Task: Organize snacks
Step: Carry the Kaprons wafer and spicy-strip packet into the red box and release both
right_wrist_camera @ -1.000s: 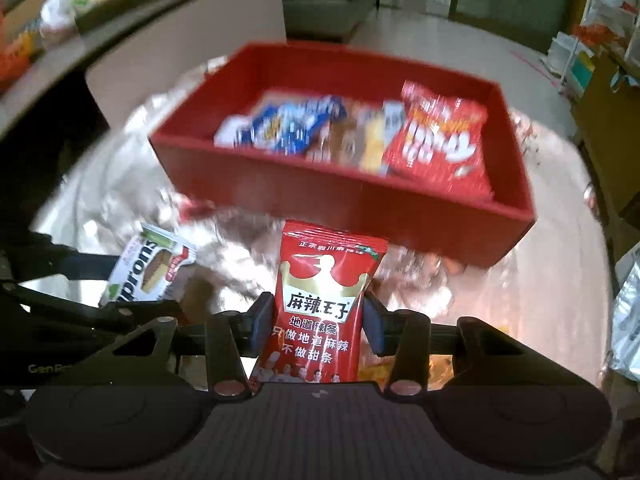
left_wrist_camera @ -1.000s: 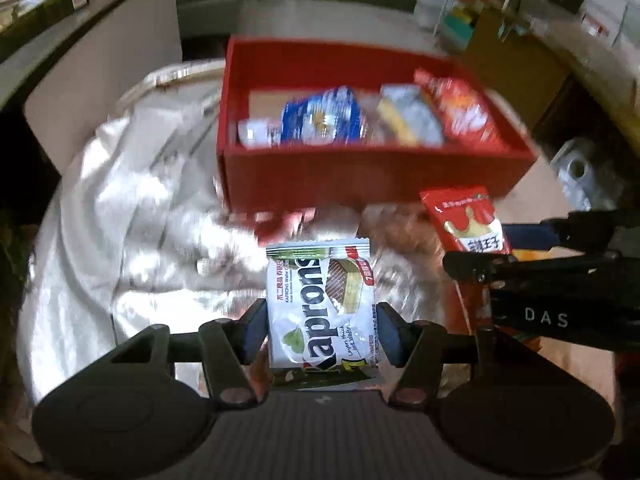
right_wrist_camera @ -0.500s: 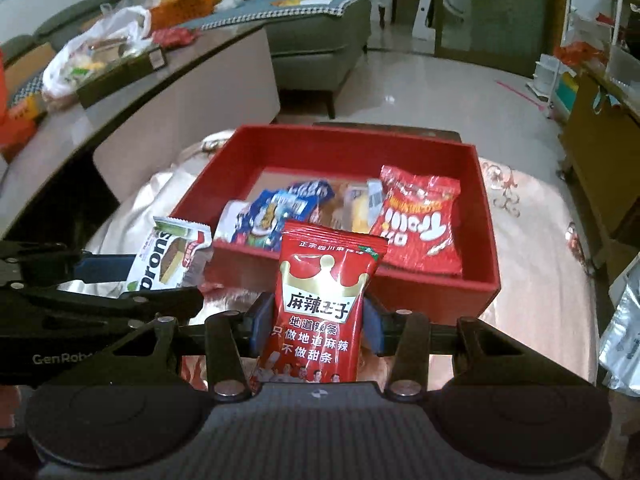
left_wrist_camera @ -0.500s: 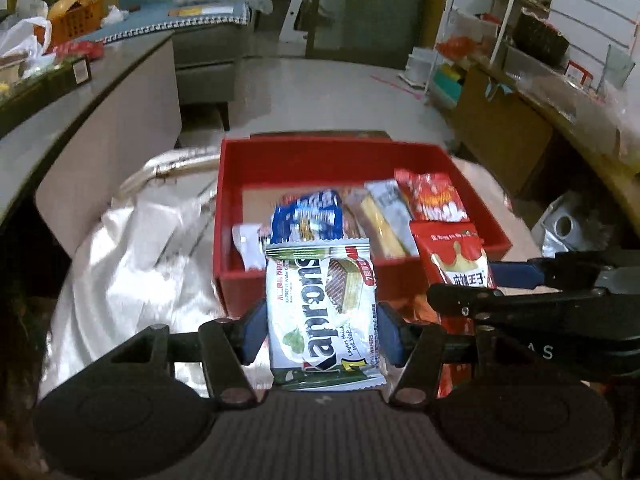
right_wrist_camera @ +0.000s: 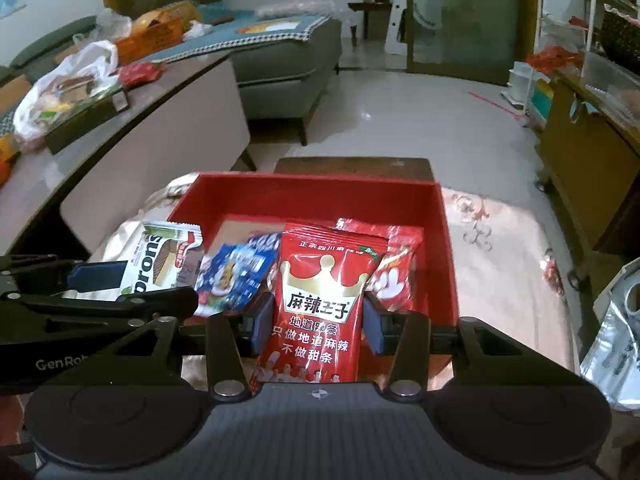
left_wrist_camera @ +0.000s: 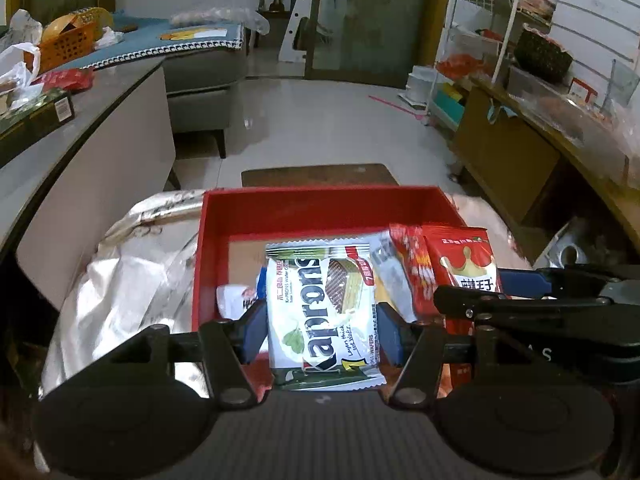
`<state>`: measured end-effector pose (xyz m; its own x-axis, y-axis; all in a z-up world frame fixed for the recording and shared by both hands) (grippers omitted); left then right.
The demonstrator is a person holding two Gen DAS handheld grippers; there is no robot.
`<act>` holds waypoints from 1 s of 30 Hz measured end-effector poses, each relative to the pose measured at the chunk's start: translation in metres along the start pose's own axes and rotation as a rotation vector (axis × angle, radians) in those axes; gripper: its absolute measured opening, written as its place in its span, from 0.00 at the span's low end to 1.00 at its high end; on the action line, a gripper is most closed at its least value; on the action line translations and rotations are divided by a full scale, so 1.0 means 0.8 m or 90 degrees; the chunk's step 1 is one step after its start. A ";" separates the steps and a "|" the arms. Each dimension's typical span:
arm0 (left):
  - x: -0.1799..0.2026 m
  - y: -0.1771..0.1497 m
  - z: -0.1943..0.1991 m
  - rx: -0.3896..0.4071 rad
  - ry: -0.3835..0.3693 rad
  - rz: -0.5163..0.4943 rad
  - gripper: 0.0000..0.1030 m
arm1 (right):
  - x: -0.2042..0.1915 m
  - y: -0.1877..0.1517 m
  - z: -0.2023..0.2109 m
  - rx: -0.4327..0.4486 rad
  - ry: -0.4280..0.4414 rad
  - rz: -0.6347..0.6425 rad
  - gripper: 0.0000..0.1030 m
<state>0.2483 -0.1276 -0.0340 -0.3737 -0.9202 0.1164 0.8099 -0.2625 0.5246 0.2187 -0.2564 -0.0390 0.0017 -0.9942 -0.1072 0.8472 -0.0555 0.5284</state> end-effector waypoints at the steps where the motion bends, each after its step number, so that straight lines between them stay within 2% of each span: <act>1: 0.001 0.005 -0.003 0.001 0.001 -0.001 0.49 | 0.003 0.004 -0.002 0.001 -0.001 -0.004 0.53; 8: 0.007 0.035 -0.022 0.020 0.011 -0.008 0.49 | 0.022 0.028 -0.018 0.009 -0.011 -0.027 0.53; 13: 0.004 0.048 -0.047 0.009 0.013 0.001 0.49 | 0.031 0.039 -0.040 0.000 -0.021 -0.030 0.53; 23: -0.006 0.048 -0.090 -0.029 0.037 0.010 0.49 | 0.031 0.047 -0.076 -0.024 -0.044 -0.010 0.53; 30: -0.013 0.046 -0.099 -0.039 0.047 0.013 0.49 | 0.028 0.050 -0.085 -0.026 -0.054 -0.003 0.55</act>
<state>0.3176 -0.1503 -0.0828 -0.3243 -0.9438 0.0635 0.8439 -0.2583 0.4702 0.2886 -0.2748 -0.0779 -0.0455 -0.9983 -0.0375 0.8677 -0.0581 0.4937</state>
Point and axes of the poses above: each gripper's, at about its wrist camera, not at the fingertips, and z roughly against the way its jaws point, x to its right, y to its top, the point moved 9 cm from there along -z, roughly the way its jaws point, and after that the axes turned 12 degrees about -x, right-handed, at the moved point
